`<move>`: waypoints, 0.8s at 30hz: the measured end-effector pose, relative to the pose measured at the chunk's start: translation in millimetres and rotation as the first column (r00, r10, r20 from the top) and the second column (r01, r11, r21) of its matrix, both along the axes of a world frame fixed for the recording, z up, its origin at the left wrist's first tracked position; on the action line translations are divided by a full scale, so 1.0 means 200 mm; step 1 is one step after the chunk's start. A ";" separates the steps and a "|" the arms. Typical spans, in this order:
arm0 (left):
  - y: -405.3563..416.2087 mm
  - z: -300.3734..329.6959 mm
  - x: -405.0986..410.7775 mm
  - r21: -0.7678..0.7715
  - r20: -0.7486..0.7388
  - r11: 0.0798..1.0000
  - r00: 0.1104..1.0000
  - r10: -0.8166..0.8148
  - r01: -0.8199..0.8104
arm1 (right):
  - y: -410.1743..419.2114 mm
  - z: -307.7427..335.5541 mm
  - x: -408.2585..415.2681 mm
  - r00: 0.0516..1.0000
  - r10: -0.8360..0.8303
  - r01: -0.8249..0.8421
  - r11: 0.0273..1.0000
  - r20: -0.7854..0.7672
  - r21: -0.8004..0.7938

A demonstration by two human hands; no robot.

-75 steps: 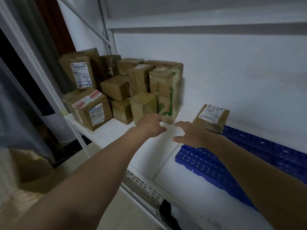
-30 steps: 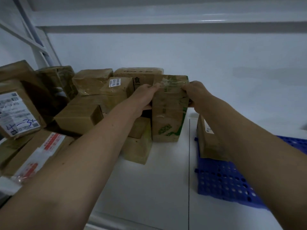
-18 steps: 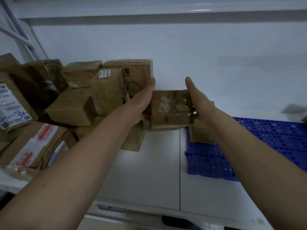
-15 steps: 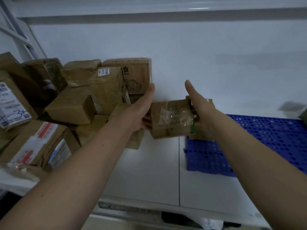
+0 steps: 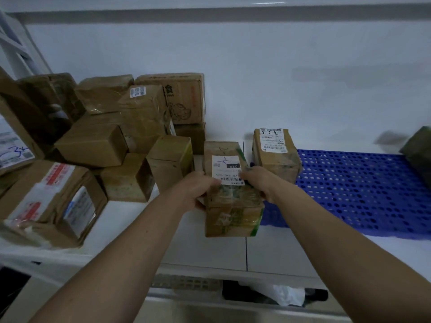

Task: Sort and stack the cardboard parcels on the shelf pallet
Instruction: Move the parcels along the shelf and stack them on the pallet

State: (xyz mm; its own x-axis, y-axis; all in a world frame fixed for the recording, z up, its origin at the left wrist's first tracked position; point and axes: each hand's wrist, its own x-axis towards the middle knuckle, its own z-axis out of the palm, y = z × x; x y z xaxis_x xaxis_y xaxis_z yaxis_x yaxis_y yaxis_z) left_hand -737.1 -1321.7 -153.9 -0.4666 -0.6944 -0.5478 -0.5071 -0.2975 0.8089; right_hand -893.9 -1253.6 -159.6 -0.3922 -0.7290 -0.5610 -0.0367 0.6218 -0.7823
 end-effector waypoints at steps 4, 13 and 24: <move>0.01 0.04 0.02 -0.048 -0.092 0.999 0.995 -0.023 0.019 | 0.00 0.03 0.00 0.999 -0.041 0.042 0.989 0.012 -0.139; -0.01 0.32 -0.02 -0.413 -0.170 0.910 0.979 -0.114 0.034 | -0.01 0.29 -0.01 0.990 -0.115 0.069 0.904 -0.085 -0.422; 0.12 0.36 -0.29 -0.323 -0.368 0.936 0.893 -0.261 0.140 | 0.24 0.39 -0.24 0.947 -0.316 0.242 0.829 -0.064 -0.505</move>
State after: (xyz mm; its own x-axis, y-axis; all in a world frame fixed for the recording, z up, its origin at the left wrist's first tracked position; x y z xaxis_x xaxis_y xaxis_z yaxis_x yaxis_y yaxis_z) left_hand -795.7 -1297.2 -82.4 -0.7484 -0.6581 -0.0818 -0.1478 0.0454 0.9880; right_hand -941.6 -1206.1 -81.3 -0.6671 -0.7395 -0.0901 -0.0501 0.1651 -0.9850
